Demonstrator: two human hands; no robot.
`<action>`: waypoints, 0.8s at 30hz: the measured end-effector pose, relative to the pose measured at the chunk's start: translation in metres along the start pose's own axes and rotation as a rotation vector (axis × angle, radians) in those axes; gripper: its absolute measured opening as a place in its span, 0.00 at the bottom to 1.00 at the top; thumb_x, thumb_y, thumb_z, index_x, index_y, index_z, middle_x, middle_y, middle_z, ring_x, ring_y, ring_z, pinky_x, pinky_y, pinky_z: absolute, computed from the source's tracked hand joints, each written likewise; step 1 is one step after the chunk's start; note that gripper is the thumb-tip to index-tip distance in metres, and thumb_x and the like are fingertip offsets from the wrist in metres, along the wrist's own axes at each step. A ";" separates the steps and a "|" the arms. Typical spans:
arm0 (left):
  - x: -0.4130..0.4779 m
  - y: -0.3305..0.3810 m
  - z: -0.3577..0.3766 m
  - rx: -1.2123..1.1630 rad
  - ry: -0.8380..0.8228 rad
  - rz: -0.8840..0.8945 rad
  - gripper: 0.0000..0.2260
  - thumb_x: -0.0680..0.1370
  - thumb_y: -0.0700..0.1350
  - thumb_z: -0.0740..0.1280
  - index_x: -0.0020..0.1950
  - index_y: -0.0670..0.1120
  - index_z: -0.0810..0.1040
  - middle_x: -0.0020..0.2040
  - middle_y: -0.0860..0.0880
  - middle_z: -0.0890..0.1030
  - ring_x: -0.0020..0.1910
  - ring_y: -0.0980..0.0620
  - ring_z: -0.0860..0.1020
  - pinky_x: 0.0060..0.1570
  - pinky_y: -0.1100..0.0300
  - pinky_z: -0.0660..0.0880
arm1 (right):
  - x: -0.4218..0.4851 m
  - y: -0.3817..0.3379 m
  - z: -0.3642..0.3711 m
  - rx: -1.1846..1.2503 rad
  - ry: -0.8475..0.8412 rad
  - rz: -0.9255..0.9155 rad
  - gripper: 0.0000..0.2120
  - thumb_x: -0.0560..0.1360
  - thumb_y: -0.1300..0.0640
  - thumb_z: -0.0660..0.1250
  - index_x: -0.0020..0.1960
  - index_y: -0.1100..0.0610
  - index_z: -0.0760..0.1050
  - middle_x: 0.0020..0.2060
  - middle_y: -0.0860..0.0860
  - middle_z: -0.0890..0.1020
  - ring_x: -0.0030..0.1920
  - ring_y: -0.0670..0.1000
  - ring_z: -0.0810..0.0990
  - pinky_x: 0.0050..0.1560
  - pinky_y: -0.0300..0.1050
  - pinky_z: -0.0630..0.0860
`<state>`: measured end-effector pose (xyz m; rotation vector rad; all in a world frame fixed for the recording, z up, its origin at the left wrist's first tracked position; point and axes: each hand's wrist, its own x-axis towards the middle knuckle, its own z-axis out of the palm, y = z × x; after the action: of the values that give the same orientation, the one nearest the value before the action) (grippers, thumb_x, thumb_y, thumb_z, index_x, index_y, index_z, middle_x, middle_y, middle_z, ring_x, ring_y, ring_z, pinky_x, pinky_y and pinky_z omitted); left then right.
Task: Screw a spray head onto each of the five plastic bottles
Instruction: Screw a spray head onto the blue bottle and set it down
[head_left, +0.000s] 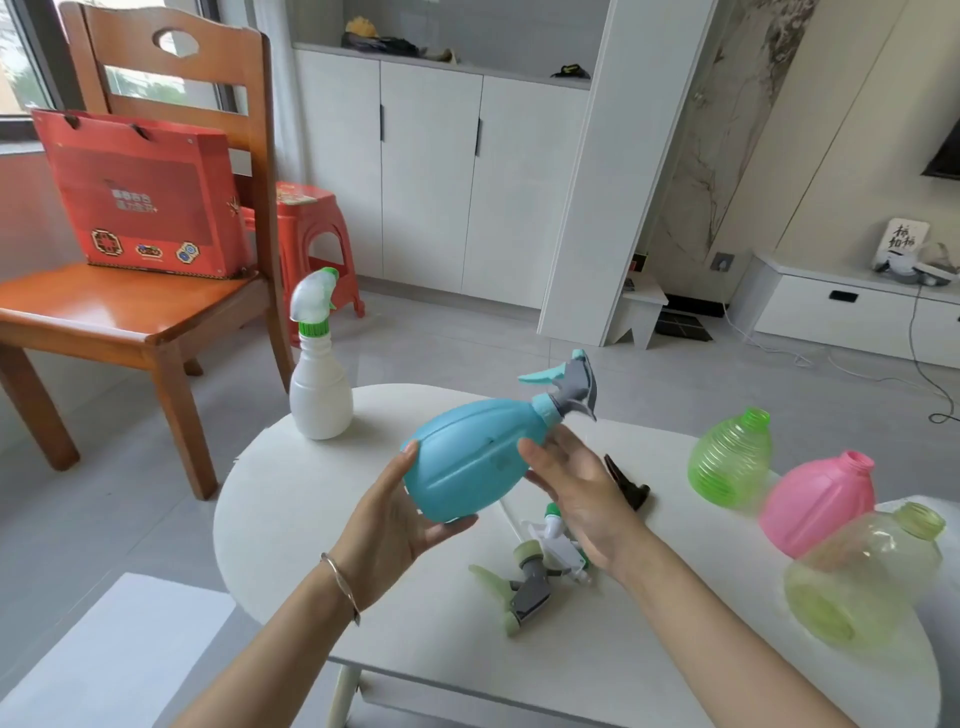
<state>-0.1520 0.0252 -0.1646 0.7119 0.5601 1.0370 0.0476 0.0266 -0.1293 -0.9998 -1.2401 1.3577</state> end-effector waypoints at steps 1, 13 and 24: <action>0.000 0.001 -0.001 -0.023 -0.004 -0.002 0.24 0.73 0.59 0.64 0.68 0.53 0.72 0.66 0.45 0.77 0.57 0.44 0.80 0.48 0.51 0.81 | 0.001 0.003 0.007 -0.020 -0.040 0.008 0.27 0.68 0.49 0.74 0.64 0.52 0.72 0.60 0.48 0.80 0.61 0.45 0.78 0.61 0.41 0.74; 0.003 0.044 -0.049 0.431 0.272 0.111 0.20 0.70 0.66 0.57 0.58 0.61 0.74 0.56 0.52 0.82 0.54 0.51 0.82 0.50 0.56 0.79 | 0.057 0.024 0.084 -0.200 -0.019 -0.055 0.40 0.59 0.47 0.79 0.66 0.46 0.64 0.59 0.46 0.77 0.58 0.46 0.77 0.56 0.46 0.78; 0.047 0.096 -0.133 0.927 0.678 0.432 0.28 0.78 0.51 0.63 0.75 0.44 0.57 0.73 0.43 0.62 0.68 0.48 0.66 0.65 0.57 0.63 | 0.135 0.061 0.089 -0.493 0.091 -0.088 0.40 0.59 0.56 0.81 0.61 0.40 0.60 0.59 0.44 0.73 0.61 0.46 0.72 0.59 0.46 0.74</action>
<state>-0.2826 0.1335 -0.1824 1.3331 1.5815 1.4264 -0.0689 0.1468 -0.1715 -1.3099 -1.5682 0.9422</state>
